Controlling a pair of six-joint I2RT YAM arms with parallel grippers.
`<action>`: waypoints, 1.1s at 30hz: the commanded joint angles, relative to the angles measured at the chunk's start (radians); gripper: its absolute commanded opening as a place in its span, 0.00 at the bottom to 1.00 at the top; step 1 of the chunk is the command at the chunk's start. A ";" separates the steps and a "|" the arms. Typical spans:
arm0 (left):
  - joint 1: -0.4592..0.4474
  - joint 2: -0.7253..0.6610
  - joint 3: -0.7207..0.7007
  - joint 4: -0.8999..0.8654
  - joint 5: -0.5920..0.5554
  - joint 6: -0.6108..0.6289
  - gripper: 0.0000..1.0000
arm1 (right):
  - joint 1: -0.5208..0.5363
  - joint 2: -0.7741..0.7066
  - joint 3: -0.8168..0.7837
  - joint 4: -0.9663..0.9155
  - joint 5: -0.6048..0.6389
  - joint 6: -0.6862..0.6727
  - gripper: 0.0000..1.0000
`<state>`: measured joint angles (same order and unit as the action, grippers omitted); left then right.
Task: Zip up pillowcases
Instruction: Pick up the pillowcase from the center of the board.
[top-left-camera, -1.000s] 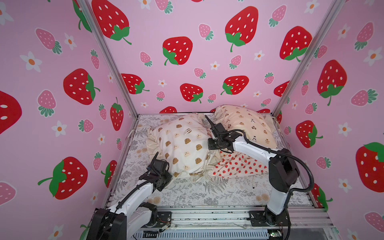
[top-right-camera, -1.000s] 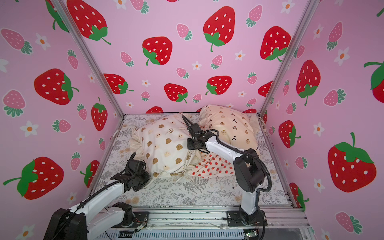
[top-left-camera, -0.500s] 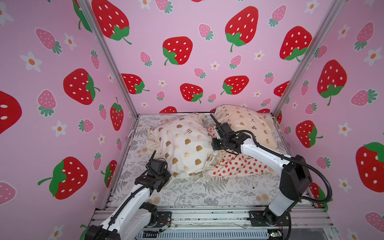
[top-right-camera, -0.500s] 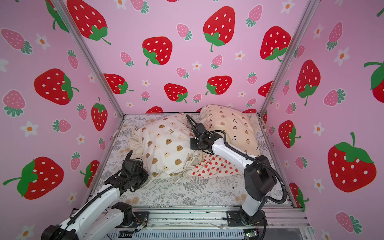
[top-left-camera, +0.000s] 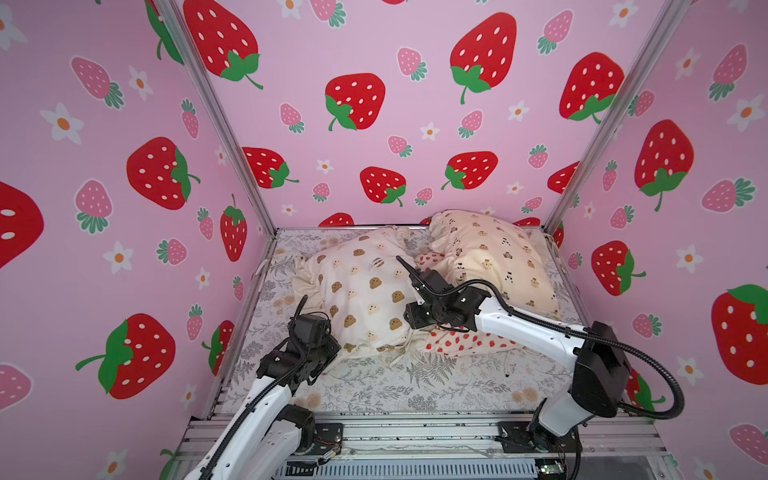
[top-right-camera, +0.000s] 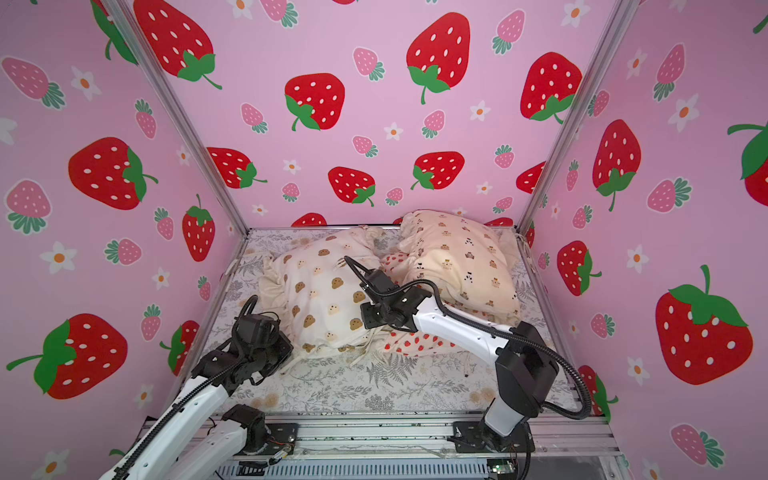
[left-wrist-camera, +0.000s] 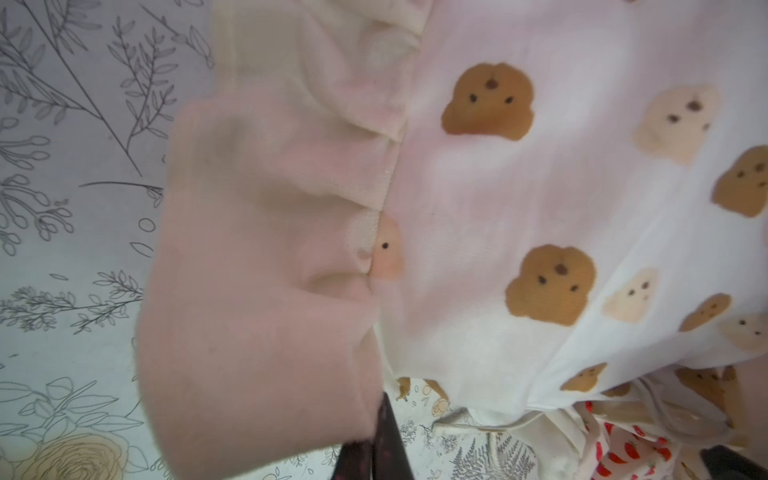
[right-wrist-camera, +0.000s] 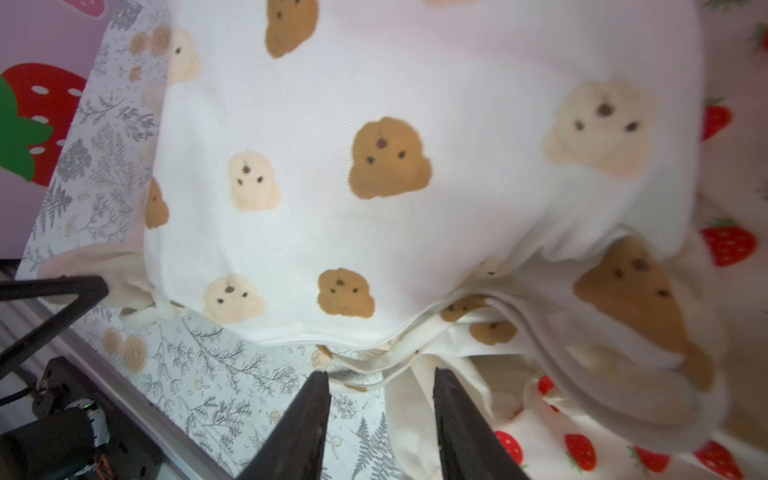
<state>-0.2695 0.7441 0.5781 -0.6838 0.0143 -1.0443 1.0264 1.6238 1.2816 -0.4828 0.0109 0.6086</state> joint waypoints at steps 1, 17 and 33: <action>-0.005 -0.029 0.060 -0.070 -0.022 0.002 0.00 | 0.070 0.007 -0.018 0.063 -0.034 0.001 0.46; -0.005 -0.107 0.112 -0.123 0.004 -0.023 0.00 | 0.224 0.206 0.032 0.296 -0.150 -0.053 0.30; -0.005 -0.115 0.108 -0.110 0.016 -0.027 0.00 | 0.185 0.282 -0.072 0.598 -0.368 0.000 0.40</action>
<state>-0.2695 0.6334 0.6575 -0.7784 0.0238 -1.0599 1.2247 1.9114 1.2575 0.0074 -0.2852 0.5453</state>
